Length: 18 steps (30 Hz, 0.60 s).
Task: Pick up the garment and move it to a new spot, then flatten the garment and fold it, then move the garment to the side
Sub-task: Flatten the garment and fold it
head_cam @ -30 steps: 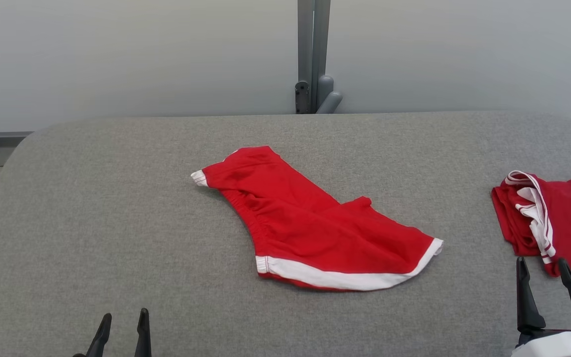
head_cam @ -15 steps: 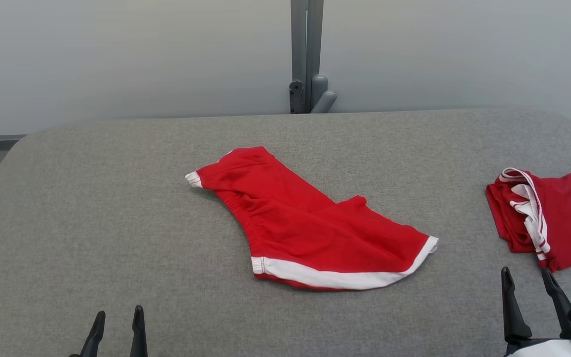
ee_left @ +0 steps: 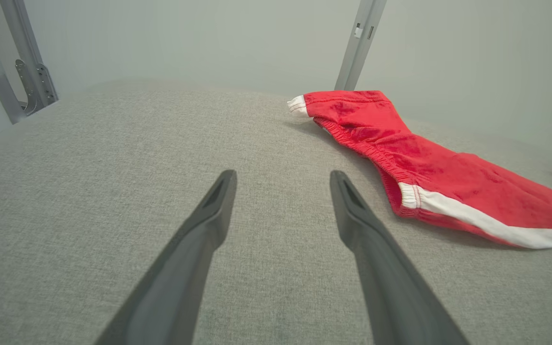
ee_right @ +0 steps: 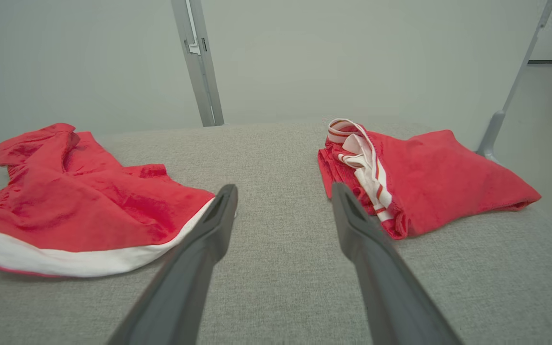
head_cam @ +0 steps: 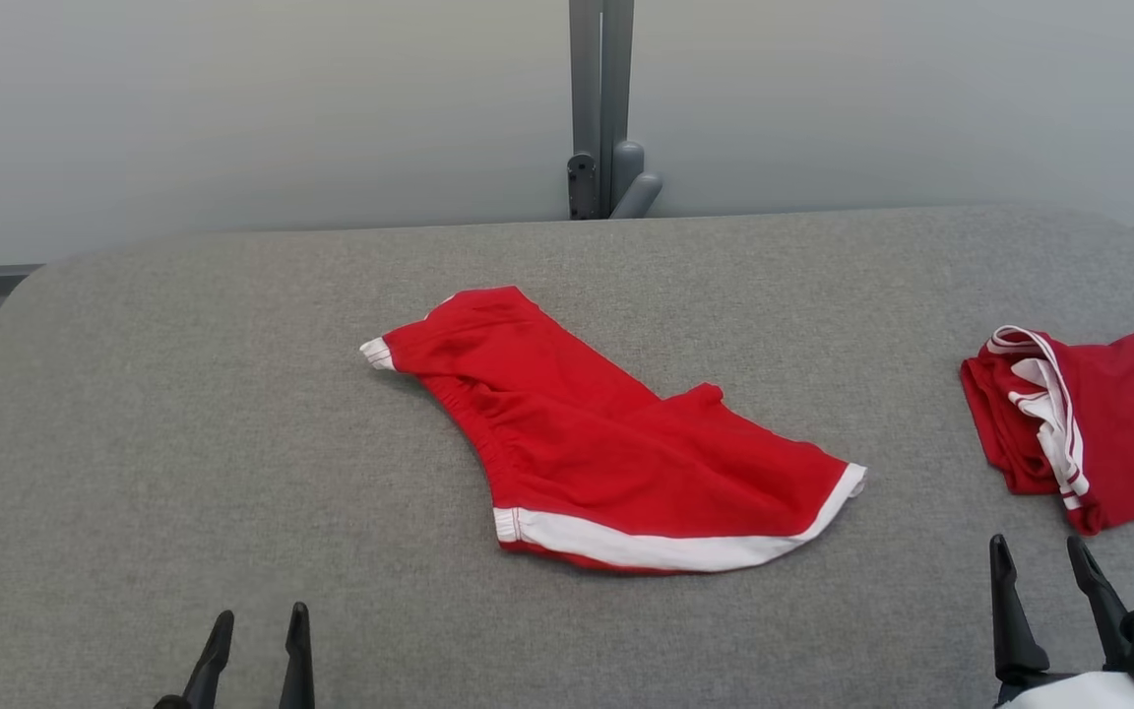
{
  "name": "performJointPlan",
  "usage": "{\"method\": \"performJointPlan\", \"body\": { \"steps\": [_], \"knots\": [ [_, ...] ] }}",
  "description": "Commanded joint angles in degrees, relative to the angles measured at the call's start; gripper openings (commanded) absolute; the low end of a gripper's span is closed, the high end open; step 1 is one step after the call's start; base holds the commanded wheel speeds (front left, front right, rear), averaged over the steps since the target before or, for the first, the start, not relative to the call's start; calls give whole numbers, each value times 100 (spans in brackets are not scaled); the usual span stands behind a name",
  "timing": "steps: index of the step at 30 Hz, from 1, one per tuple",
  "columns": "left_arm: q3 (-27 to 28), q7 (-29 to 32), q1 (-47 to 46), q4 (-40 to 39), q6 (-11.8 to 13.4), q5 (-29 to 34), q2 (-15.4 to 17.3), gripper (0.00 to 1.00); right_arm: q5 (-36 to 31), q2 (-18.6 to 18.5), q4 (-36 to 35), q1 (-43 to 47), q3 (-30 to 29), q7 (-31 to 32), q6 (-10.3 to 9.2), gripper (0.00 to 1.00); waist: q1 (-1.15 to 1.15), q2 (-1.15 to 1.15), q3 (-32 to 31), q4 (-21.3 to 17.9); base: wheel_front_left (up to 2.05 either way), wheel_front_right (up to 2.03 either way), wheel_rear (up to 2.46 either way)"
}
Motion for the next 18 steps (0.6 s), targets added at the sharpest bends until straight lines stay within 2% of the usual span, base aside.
{"method": "performJointPlan", "body": {
  "steps": [1,5,11,18],
  "knots": [
    [-73,-12,-127,6,-16,-48,29,100,102,-30,94,-129,20,2,-5,100,0,0,54,-14,0,0,0],
    [-543,-12,-406,292,-16,-141,98,100,218,-169,542,-548,135,2,-5,100,0,0,285,-50,0,0,0],
    [-1490,472,-1371,925,-10,-434,111,100,102,-521,1904,-1785,755,139,-6,100,0,0,860,-72,0,0,0],
    [-2047,733,-2071,1390,-10,-730,85,100,-21,-611,2788,-2650,1248,226,-6,100,0,0,1152,-57,0,0,0]
  ]
}}
